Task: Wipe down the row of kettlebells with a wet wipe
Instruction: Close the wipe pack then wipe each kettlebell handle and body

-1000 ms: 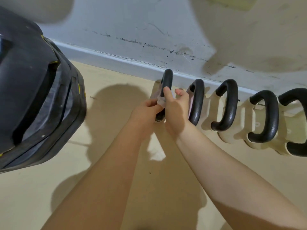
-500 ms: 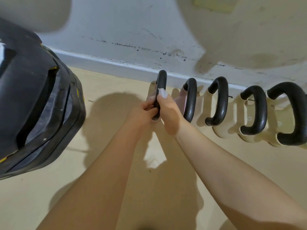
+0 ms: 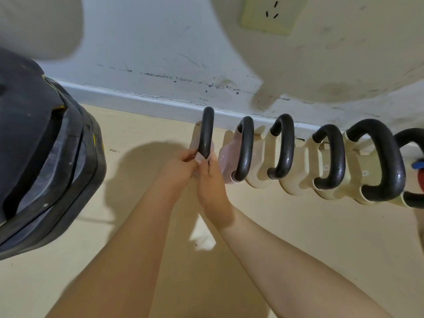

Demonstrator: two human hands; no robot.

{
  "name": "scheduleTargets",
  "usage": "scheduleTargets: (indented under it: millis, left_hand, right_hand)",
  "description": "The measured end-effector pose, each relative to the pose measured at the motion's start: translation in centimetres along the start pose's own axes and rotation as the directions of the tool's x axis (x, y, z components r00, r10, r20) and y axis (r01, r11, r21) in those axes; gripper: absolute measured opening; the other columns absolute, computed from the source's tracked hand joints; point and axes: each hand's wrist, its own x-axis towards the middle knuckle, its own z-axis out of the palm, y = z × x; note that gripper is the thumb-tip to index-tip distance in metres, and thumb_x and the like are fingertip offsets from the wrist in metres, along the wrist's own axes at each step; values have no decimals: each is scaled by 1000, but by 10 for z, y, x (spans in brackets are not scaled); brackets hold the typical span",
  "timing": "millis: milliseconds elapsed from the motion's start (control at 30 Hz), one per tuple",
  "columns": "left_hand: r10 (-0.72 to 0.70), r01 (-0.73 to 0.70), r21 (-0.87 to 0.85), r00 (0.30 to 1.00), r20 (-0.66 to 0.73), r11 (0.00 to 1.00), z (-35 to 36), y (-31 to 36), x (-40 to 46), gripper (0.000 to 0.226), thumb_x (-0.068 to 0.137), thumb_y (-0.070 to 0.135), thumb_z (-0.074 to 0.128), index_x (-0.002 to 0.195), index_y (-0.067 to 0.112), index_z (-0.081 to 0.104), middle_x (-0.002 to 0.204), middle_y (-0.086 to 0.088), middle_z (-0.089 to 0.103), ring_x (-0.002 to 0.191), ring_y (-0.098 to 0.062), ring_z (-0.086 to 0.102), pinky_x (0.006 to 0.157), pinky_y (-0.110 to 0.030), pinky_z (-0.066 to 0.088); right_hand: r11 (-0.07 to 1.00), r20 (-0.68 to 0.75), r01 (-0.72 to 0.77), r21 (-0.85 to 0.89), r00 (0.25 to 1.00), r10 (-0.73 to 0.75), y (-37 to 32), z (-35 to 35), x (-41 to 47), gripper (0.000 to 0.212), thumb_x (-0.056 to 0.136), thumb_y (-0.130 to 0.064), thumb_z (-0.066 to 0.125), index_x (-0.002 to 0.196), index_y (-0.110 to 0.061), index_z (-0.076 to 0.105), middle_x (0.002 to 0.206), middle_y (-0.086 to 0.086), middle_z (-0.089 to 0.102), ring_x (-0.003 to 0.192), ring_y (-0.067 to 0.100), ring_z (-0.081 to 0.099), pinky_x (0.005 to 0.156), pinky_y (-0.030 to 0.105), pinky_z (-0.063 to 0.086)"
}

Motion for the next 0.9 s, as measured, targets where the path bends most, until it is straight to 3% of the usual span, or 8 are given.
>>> scheduleTargets:
  millis: [133, 233, 467, 600, 667, 733, 833, 900]
  left_hand:
    - [-3, 5, -47, 999, 49, 999, -4, 5, 2, 36, 92, 9, 51, 128, 12, 53, 110, -4, 62, 93, -12, 59, 74, -12, 51]
    - [12, -13, 13, 997, 74, 1000, -6, 12, 1, 36, 92, 7, 50, 128, 10, 52, 104, -5, 61, 78, -4, 57, 54, -2, 46]
    - [-56, 61, -103, 997, 50, 993, -6, 12, 2, 32, 88, 10, 58, 119, 12, 60, 100, -3, 67, 84, -11, 62, 68, -12, 52]
    - [-72, 91, -253, 994, 82, 963, -9, 6, -5, 32, 90, 17, 57, 120, 25, 49, 92, 4, 68, 88, -12, 62, 81, -24, 49]
    - [-92, 122, -427, 992, 92, 896, -15, -1, -8, 36, 92, 22, 53, 126, 30, 41, 85, 13, 64, 97, -9, 60, 85, -27, 42]
    - [-86, 55, -478, 995, -44, 876, -23, -11, -11, 33, 94, 23, 48, 127, 27, 47, 95, 18, 56, 117, -6, 47, 99, -31, 31]
    - [-55, -92, -472, 956, -289, 877, -30, -23, -15, 22, 93, 16, 48, 112, 25, 56, 101, 19, 55, 111, -3, 45, 107, -30, 27]
    - [-43, -107, -457, 951, -306, 883, -30, -27, -18, 22, 93, 12, 46, 106, 25, 58, 101, 17, 57, 106, -2, 47, 103, -26, 32]
  right_hand:
    - [996, 81, 87, 29, 993, -89, 13, -2, -17, 65, 87, 0, 35, 134, -45, 29, 141, -5, 42, 134, 7, 37, 114, 39, 28]
    - [999, 86, 29, 15, 996, -31, 11, -7, -7, 49, 89, -9, 34, 131, -33, 42, 134, 1, 51, 128, 12, 45, 112, 45, 33]
    - [999, 63, 0, -35, 998, 2, 13, 5, -26, 60, 97, -3, 32, 148, -24, 11, 146, -14, 30, 132, -5, 30, 116, 28, 23]
    - [940, 162, 272, -204, 957, -242, 4, -2, -18, 62, 95, -1, 33, 145, -28, 9, 144, -28, 26, 135, -7, 26, 110, 15, 24]
    - [692, 215, 414, -592, 908, -360, 3, -9, -3, 53, 94, -11, 32, 146, -10, 20, 155, -1, 21, 143, 13, 11, 119, 29, 8]
    - [355, 299, 457, -815, 858, -418, -1, -21, 18, 50, 90, -20, 30, 137, -6, 42, 149, 8, 36, 142, 25, 23, 116, 43, 11]
    - [-161, 544, 528, -834, 738, -399, -11, -33, 40, 41, 86, -18, 32, 107, -9, 66, 122, 8, 63, 126, 31, 50, 111, 50, 20]
    - [-508, 719, 565, -650, 673, -173, -14, -37, 37, 46, 84, -16, 28, 106, -11, 67, 111, 7, 67, 124, 33, 51, 109, 49, 17]
